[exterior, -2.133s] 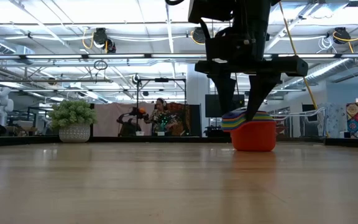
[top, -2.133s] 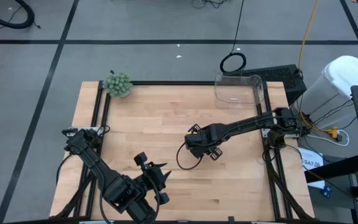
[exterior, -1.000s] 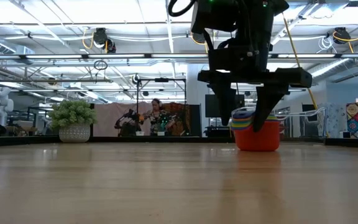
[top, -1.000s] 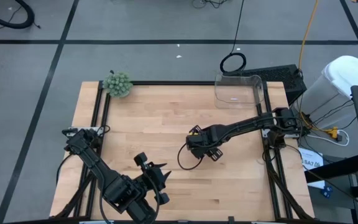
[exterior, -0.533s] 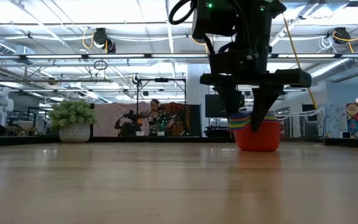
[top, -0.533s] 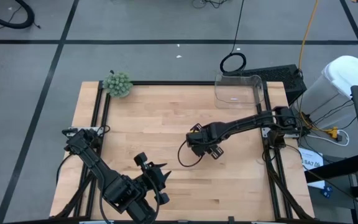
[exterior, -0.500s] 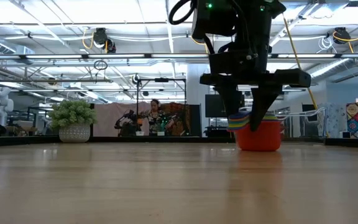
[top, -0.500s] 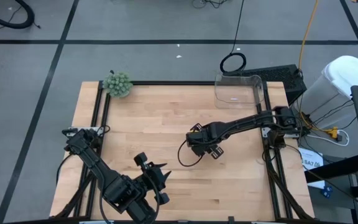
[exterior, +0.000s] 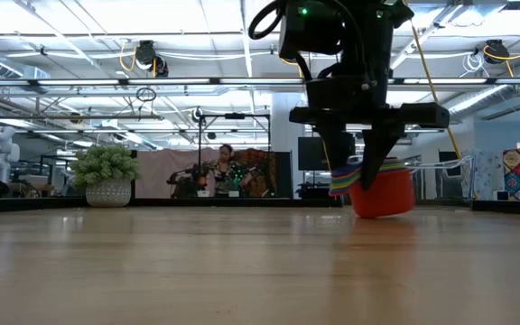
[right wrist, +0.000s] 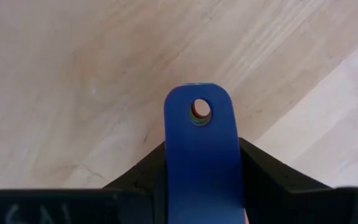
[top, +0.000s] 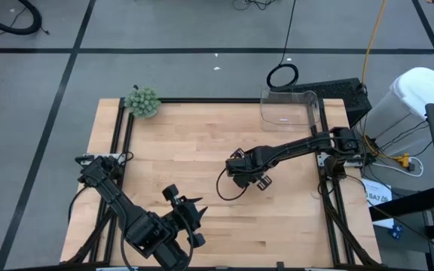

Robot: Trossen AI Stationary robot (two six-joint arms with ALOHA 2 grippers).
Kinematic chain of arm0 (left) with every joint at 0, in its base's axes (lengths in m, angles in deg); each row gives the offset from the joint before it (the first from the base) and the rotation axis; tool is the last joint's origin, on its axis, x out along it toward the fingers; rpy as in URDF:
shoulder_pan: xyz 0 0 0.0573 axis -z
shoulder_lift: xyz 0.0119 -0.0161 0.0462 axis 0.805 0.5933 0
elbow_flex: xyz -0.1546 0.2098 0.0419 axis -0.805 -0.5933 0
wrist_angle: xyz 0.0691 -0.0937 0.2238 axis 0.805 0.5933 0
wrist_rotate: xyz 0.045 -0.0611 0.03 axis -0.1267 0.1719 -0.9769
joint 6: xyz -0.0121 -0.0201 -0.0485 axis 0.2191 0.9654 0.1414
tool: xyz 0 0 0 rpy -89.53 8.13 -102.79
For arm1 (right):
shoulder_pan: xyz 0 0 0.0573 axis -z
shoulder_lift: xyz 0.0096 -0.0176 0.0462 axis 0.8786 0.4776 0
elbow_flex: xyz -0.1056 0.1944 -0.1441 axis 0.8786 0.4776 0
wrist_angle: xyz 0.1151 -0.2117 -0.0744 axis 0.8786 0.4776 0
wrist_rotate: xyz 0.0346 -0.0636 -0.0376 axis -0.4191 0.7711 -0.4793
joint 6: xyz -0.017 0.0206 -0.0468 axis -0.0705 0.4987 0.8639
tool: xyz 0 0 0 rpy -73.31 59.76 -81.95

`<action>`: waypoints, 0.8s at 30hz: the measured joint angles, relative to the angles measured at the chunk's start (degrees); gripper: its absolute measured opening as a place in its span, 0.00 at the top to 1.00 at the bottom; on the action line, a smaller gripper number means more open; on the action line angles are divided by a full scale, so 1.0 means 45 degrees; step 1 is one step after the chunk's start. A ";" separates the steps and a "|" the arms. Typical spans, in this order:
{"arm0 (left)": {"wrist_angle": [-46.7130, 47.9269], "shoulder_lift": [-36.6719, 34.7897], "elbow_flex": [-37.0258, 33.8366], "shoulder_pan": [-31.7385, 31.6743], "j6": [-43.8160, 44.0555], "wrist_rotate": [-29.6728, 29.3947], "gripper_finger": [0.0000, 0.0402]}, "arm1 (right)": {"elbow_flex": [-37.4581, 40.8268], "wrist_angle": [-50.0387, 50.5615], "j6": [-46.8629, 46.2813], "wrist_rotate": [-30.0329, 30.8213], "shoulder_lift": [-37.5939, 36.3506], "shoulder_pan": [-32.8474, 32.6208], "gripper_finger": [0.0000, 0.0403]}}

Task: Nest measuring cups in basket
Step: Put the stack of measuring cups into the transparent bin

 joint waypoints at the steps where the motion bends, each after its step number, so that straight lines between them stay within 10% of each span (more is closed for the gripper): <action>1: 0.0000 0.0000 -0.0003 0.0000 0.0000 0.0000 0.64 | 0.0000 0.0000 0.0140 0.0044 0.0000 0.0000 0.67; 24: 0.0000 0.0000 0.0000 0.0002 0.0000 -0.0005 0.64 | 0.0000 0.0932 0.0001 0.1656 -0.2479 0.1905 0.68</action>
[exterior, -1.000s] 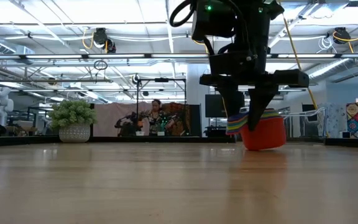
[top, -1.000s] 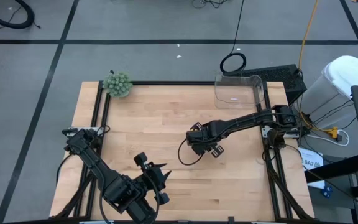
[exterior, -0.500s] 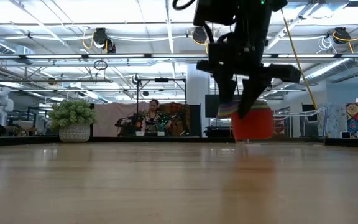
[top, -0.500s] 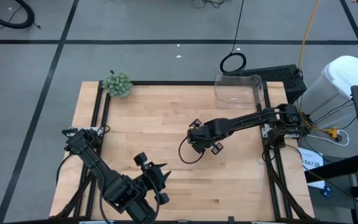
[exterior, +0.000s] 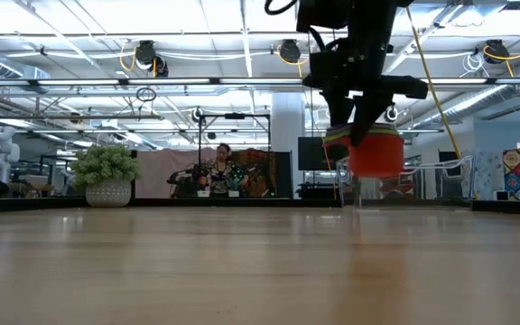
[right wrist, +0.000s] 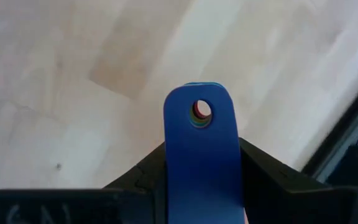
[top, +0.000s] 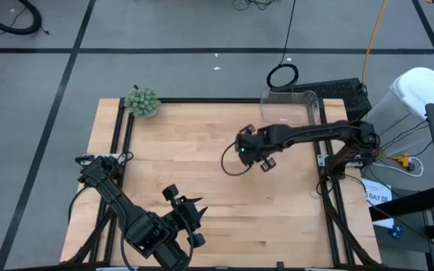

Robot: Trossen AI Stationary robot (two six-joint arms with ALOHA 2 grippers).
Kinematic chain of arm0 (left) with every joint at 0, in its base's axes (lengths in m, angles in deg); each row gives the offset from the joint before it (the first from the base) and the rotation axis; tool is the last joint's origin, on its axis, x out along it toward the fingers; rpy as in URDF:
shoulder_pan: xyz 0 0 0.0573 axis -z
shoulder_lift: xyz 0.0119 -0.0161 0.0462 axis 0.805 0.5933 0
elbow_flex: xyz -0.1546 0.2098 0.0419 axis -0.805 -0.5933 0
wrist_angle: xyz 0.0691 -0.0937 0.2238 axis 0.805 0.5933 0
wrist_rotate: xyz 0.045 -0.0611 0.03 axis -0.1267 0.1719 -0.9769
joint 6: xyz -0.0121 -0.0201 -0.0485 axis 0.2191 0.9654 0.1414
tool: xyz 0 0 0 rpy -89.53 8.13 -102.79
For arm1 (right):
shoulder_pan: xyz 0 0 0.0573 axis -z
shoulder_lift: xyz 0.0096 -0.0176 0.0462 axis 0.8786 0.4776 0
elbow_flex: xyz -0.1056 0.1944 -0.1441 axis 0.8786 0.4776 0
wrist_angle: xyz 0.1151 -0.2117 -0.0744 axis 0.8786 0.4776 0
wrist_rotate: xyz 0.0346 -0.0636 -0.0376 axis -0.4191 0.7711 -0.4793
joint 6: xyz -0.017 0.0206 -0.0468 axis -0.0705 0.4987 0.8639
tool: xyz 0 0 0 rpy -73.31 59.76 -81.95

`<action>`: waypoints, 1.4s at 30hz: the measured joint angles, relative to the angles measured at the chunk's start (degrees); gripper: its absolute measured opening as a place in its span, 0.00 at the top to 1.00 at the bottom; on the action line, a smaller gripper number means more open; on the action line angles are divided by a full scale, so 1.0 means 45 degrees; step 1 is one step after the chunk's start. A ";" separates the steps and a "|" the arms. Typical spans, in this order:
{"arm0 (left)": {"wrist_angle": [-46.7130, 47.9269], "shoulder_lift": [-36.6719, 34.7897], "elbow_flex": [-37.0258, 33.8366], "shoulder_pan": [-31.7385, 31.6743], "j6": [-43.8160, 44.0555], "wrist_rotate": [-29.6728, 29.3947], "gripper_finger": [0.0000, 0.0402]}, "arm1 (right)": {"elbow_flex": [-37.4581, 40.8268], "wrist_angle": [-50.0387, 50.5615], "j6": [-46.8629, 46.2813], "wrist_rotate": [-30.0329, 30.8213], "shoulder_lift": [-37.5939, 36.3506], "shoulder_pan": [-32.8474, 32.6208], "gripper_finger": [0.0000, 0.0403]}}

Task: Nest measuring cups in basket
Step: Put the stack of measuring cups into the transparent bin

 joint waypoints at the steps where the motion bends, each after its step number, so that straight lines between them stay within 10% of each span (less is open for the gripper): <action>1: 0.0000 0.0000 0.0000 0.0002 -0.0004 0.0000 0.64 | 0.0000 0.0060 -0.0007 0.0042 -0.0100 0.0199 0.68; 19: 0.0005 0.0000 0.0000 -0.0001 -0.0197 -0.0005 0.64 | -0.2375 0.1743 0.0346 0.0361 -0.0887 0.4219 0.68; 38: 0.0068 0.0000 0.0000 0.0051 -0.0393 -0.0005 0.64 | -0.2686 0.2230 0.0041 -0.0414 -0.0980 0.4419 0.71; 42: 0.0068 0.0000 0.0000 0.0051 -0.0392 -0.0005 0.64 | -0.2686 0.2204 -0.0004 -0.0426 -0.0980 0.4425 0.90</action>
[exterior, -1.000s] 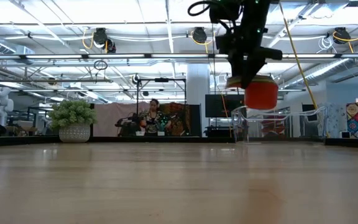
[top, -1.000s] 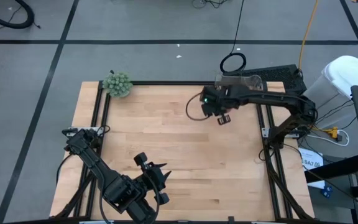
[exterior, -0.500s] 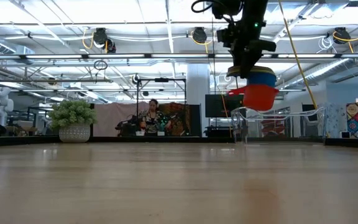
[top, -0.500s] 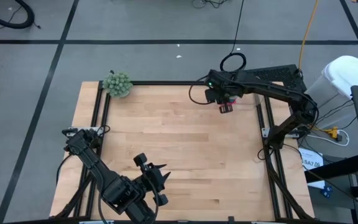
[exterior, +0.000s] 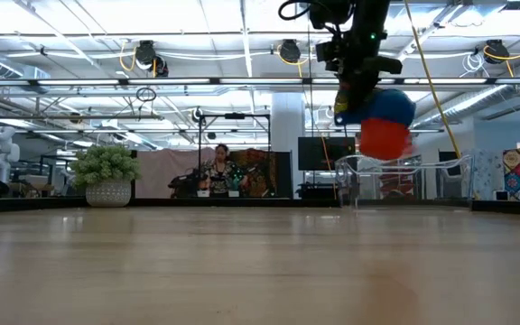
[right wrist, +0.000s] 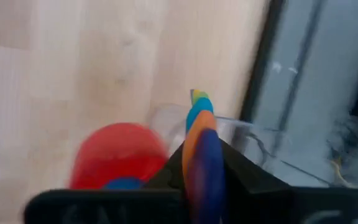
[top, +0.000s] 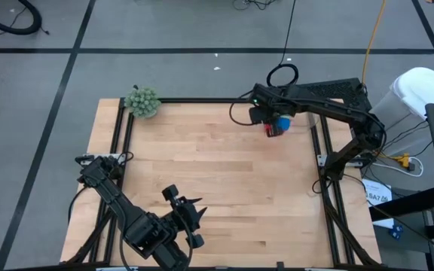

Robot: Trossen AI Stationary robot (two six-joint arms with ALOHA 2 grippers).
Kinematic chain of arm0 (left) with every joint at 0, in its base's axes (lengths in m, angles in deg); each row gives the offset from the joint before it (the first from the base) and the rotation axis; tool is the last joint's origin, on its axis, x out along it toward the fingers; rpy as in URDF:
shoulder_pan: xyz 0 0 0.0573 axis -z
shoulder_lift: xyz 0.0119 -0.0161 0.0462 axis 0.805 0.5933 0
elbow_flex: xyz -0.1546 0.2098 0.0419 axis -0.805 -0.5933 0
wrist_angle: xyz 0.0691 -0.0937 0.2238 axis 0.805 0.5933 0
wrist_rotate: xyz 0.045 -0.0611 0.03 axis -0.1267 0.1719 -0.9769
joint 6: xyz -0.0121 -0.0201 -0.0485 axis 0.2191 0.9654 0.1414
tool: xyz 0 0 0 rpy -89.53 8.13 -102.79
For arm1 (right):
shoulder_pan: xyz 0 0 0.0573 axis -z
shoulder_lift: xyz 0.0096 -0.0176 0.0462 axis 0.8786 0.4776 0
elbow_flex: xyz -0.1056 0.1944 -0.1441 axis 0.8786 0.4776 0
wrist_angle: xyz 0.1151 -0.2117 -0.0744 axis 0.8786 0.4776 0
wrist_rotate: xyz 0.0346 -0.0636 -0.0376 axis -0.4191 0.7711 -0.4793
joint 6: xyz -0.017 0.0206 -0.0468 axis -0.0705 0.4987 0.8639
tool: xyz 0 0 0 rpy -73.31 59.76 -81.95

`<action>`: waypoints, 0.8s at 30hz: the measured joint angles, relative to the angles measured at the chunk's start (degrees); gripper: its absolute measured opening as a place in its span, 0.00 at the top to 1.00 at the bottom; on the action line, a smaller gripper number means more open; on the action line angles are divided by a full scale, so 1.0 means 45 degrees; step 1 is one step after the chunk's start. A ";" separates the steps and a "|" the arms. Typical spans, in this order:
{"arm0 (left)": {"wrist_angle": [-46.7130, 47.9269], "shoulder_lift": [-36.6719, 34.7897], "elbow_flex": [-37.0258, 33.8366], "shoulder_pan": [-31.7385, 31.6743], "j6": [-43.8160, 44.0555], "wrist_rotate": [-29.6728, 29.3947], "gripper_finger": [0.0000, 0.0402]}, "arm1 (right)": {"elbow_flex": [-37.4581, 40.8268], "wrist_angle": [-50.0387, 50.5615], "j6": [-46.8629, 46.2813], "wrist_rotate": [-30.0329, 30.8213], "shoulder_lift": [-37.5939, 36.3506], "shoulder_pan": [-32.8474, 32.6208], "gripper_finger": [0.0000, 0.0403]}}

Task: Nest measuring cups in basket
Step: Put the stack of measuring cups into the transparent bin

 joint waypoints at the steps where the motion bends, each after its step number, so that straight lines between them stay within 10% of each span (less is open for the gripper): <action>1: 0.0000 0.0000 0.0000 0.0002 -0.0001 0.0000 0.64 | 0.0000 0.0065 -0.0018 -0.0266 0.0000 0.0009 0.95; 24: 0.0162 -0.0005 -0.0170 0.0078 0.0368 -0.0003 0.64 | 0.0619 0.1583 -0.1962 -0.0264 -0.0152 -0.2455 0.95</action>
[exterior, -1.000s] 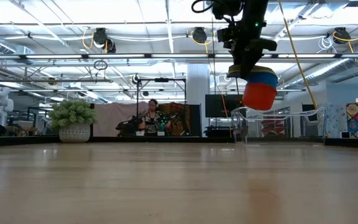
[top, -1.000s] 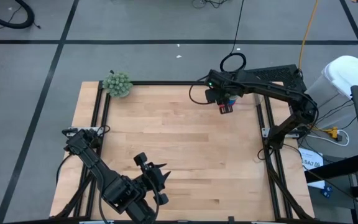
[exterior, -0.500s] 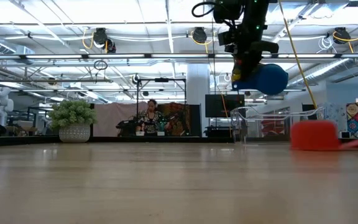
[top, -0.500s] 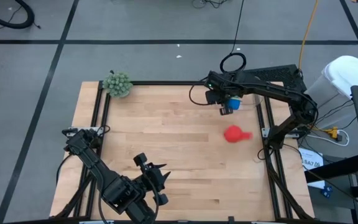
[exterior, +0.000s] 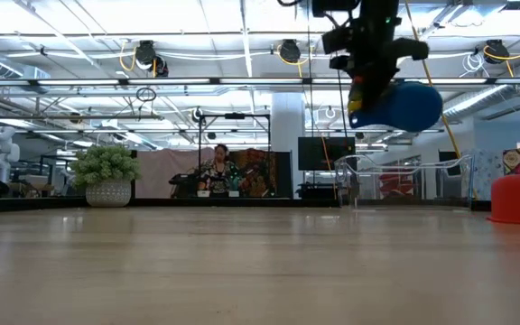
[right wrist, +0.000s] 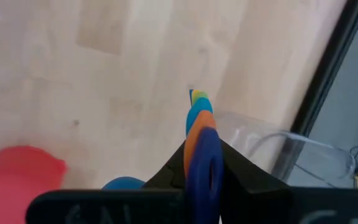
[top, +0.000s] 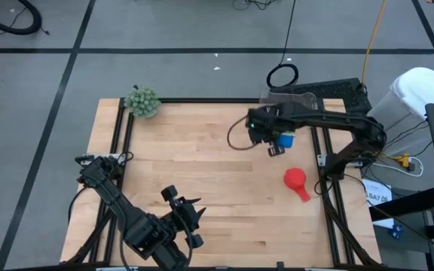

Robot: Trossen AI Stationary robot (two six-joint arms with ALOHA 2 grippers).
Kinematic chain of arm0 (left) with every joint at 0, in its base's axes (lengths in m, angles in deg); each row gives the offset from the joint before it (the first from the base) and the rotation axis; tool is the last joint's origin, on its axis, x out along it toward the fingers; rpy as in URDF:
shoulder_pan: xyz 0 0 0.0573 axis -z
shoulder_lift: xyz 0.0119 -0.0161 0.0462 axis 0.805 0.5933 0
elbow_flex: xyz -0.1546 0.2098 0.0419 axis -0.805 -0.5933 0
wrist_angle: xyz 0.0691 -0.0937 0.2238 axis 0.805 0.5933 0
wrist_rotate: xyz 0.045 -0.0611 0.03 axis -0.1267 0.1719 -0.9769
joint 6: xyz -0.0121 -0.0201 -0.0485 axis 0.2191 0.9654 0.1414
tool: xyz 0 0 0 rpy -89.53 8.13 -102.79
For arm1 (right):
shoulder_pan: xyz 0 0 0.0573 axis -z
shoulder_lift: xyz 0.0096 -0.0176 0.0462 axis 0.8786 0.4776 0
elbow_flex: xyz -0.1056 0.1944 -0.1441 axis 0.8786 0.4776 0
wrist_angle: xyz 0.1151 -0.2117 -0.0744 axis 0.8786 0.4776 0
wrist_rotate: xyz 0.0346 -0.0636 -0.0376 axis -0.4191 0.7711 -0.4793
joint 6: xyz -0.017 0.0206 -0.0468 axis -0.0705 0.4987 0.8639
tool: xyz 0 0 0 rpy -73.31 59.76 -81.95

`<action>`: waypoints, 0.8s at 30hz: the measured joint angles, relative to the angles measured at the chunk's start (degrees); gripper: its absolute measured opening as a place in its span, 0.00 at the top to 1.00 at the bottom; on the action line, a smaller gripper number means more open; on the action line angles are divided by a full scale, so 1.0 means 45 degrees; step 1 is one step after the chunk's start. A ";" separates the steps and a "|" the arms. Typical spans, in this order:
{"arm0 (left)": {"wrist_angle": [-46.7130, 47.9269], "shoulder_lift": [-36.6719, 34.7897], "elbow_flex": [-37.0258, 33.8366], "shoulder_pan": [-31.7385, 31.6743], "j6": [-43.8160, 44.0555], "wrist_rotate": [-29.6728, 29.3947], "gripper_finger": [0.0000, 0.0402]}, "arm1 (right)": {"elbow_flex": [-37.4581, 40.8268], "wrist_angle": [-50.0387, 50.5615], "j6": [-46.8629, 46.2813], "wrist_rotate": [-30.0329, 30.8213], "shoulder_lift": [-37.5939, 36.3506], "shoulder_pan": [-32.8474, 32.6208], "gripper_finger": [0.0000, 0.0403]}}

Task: Nest measuring cups in basket
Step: Put the stack of measuring cups into the transparent bin

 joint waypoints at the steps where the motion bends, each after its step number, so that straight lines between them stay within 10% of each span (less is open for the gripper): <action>1: 0.0020 0.0000 -0.0064 0.0000 0.0020 0.0004 0.64 | 0.0147 -0.0110 -0.0205 -0.0023 -0.0110 -0.0305 0.95; 8: 0.0027 0.0000 -0.0262 -0.0081 0.0078 0.0008 0.64 | 0.2276 -0.2204 -0.2001 -0.0111 -0.0421 -0.2356 0.95; 16: 0.0010 0.0000 -0.0264 -0.0108 -0.0037 -0.0002 0.64 | 0.4476 -0.5814 -0.2748 0.4946 -0.0092 -0.3883 0.95; 24: 0.0024 0.0000 -0.0265 -0.0387 -0.0160 -0.0002 0.64 | 0.5675 -0.7079 -0.3976 0.5335 -0.0086 -0.4056 0.95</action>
